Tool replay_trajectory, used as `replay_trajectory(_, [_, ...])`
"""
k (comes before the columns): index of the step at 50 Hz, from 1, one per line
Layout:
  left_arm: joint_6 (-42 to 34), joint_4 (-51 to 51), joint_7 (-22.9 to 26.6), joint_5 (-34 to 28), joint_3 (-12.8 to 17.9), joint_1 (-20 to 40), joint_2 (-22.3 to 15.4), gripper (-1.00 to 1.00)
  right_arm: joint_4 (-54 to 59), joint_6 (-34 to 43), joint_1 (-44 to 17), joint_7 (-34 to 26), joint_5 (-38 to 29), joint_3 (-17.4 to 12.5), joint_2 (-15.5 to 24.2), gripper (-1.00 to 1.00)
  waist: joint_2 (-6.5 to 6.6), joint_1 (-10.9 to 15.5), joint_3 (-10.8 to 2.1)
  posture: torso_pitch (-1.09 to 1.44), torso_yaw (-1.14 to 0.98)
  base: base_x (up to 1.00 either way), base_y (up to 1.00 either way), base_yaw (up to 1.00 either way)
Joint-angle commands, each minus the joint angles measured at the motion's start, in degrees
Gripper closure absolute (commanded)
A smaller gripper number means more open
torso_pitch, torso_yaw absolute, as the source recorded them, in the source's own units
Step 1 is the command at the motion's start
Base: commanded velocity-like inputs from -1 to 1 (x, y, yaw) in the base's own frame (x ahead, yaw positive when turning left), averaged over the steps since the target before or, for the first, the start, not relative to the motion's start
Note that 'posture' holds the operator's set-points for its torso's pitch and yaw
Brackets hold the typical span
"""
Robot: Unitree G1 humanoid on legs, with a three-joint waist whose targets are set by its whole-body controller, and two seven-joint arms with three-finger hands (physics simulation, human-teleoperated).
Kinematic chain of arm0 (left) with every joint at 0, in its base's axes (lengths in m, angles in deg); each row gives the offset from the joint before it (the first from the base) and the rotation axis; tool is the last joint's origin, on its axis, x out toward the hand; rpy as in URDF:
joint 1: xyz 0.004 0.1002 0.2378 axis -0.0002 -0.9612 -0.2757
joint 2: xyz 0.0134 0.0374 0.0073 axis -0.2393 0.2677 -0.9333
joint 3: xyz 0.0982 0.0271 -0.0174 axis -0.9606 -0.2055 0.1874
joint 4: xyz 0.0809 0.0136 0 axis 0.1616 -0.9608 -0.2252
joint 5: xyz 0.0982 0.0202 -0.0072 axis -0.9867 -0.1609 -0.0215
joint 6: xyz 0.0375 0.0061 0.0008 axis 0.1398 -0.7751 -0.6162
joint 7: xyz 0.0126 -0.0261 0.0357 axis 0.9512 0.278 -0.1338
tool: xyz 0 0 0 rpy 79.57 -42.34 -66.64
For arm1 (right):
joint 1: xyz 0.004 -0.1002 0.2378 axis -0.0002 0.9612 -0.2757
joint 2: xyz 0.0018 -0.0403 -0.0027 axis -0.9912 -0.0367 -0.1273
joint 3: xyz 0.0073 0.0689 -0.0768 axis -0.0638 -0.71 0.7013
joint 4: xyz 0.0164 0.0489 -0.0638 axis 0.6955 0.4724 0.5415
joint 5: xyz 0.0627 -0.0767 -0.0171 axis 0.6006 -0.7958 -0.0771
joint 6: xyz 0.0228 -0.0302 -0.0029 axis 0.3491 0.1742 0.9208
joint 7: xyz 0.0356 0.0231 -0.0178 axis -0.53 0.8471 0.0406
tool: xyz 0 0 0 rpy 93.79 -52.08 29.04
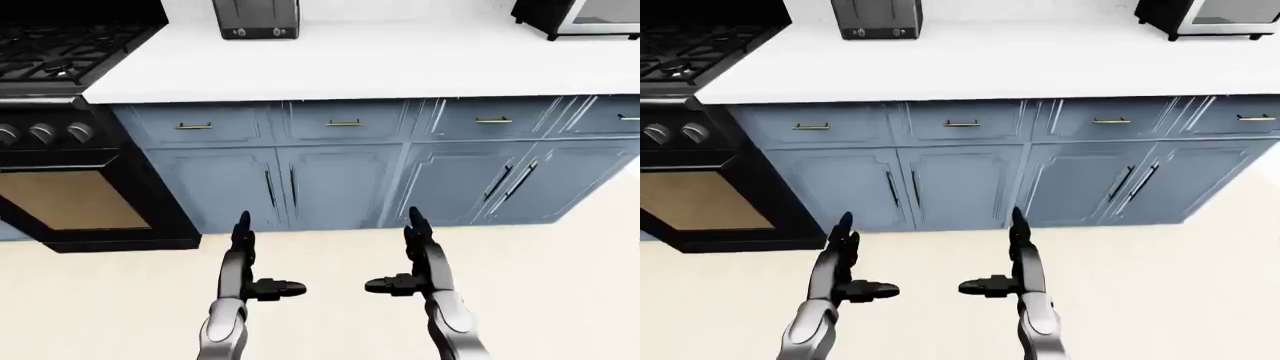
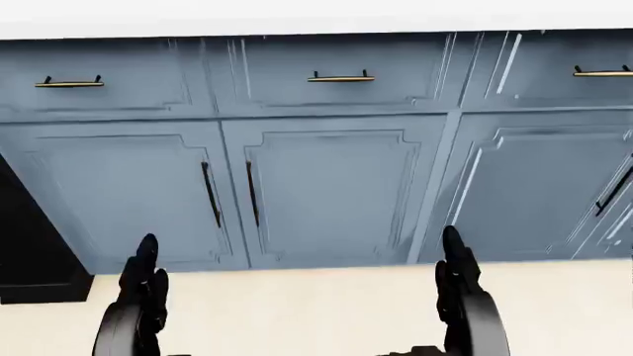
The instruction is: Push down the lever of the toaster to turn it on.
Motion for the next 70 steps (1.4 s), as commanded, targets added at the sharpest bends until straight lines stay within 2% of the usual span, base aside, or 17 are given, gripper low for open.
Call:
replay_trajectory(1, [7.8, 7.4, 1.4, -3.7, -2.0, -1.4, -1.1, -1.0, -4.2, -3.7, -1.0, 1.7, -1.6, 0.7, -0.3, -1.0, -0.45, -0.1, -0.05, 0.0, 0.0, 0.0, 0.0, 0.0])
replay_trajectory(3, [8.4, 5.3, 0.9, -4.6, -1.9, -0.7, -0.4, -1.0, -3.6, -4.6, -0.6, 1.7, -1.2, 0.3, -0.2, -1.0, -0.03, 0.6, -3.39, 0.0, 0.0, 0.0, 0.0, 0.0])
replay_trajectory(5, [8.2, 6.6, 0.9, -5.3, -2.1, -0.9, -0.2, -1.0, -4.9, -2.6, -1.3, 2.1, -1.6, 0.3, 0.0, -1.0, -0.45, 0.6, -0.99, 0.0, 0.0, 0.0, 0.0, 0.0])
replay_trajectory(7, [8.7, 6.4, 0.7, -5.7, -2.5, -1.1, 0.3, -1.0, -1.1, -5.9, -1.4, 1.5, -1.7, 0.4, 0.0, -1.0, -0.41, 0.6, -3.94, 0.0, 0.0, 0.0, 0.0, 0.0])
replay_trajectory(18, [7.2, 9.3, 0.0, -5.1, -1.2, -1.5, 0.1, -1.0, -4.8, -1.9, -1.2, 2.8, -3.3, 0.7, -0.1, -1.0, 0.07, 0.3, -5.72, 0.0, 0.0, 0.0, 0.02, 0.0])
replay_trajectory(21, [7.2, 9.8, -0.1, -5.2, -1.3, -1.8, 0.1, -1.0, -4.3, -2.2, -1.2, 2.9, -3.4, 0.7, -0.1, -1.0, -3.27, 0.1, -3.47, 0.0, 0.0, 0.0, 0.77, 0.0])
replay_trajectory(25, [7.2, 10.1, -0.1, -5.2, -1.4, -2.0, 0.1, -1.0, -5.7, -1.6, -0.6, 2.7, -3.6, 1.1, -0.2, -1.0, -3.82, -0.5, -3.39, 0.0, 0.0, 0.0, 1.0, 0.0])
replay_trajectory(34, [7.7, 9.1, 0.0, -5.0, -1.2, -1.5, 0.0, -1.0, -6.0, -1.5, -0.7, 2.8, -3.6, 1.3, -0.4, -1.0, 1.7, -0.5, -2.45, 0.0, 0.0, 0.0, 0.92, 0.0])
replay_trajectory(35, [7.7, 9.3, 0.0, -5.0, -1.2, -1.7, 0.0, -1.0, -6.0, -1.5, -0.8, 2.7, -3.4, 1.2, -0.4, -1.0, 8.4, -0.5, -4.05, 0.0, 0.0, 0.0, 0.0, 0.0])
replay_trajectory(36, [7.4, 10.0, 0.1, -4.9, -1.2, -1.9, 0.0, -1.0, -5.3, -1.9, -1.0, 2.7, -3.3, 1.2, -0.4, -1.0, 8.46, 0.4, -2.8, 0.0, 0.0, 0.0, 0.0, 0.0])
replay_trajectory(44, [7.2, 10.8, 0.0, -5.1, -1.1, -2.1, 0.0, -1.0, -7.0, -0.9, -0.6, 2.8, -3.8, 1.8, -0.5, -1.0, 3.29, 0.6, -3.79, 0.0, 0.0, 0.0, 0.0, 0.0])
replay_trajectory(56, [6.9, 11.1, 0.0, -4.8, -0.8, -2.1, 0.0, -1.0, -8.7, -0.4, 0.3, 2.9, -4.6, 2.3, -0.6, -1.0, 2.77, 1.5, -4.95, 0.0, 0.0, 0.0, 0.04, 0.0])
replay_trajectory(60, [6.9, 11.5, 0.0, -4.9, -0.9, -2.2, 0.0, -1.0, -8.4, -0.3, 0.1, 3.1, -4.9, 2.2, -0.6, -1.0, -3.41, 1.5, -0.58, 0.0, 0.0, 0.0, 0.89, 0.0])
replay_trajectory(62, [7.1, 11.3, -0.1, -5.1, -1.0, -2.3, 0.0, -1.0, -8.7, -0.2, 0.2, 3.2, -5.1, 2.3, -0.6, -1.0, -6.7, 0.9, -2.41, 0.0, 0.0, 0.0, 1.0, 0.0])
replay_trajectory(63, [7.0, 11.4, 0.0, -5.1, -1.0, -2.3, 0.0, -1.0, -9.0, -0.1, 0.4, 3.1, -5.1, 2.4, -0.6, -1.0, -4.65, 0.0, -1.55, 0.0, 0.0, 0.0, 1.0, 0.0])
replay_trajectory(67, [7.0, 11.6, 0.0, -5.1, -1.1, -2.4, 0.1, -1.0, -8.9, -0.4, 0.3, 2.7, -4.6, 2.4, -0.7, -1.0, -5.36, -0.4, -1.61, 0.0, 0.0, 0.0, 0.73, 0.0])
replay_trajectory(70, [7.0, 11.8, 0.0, -5.2, -1.2, -2.6, 0.1, -1.0, -8.6, -0.7, 0.0, 2.4, -4.3, 2.4, -0.6, -1.0, 0.22, -1.3, -2.17, 0.0, 0.0, 0.0, 0.0, 0.0])
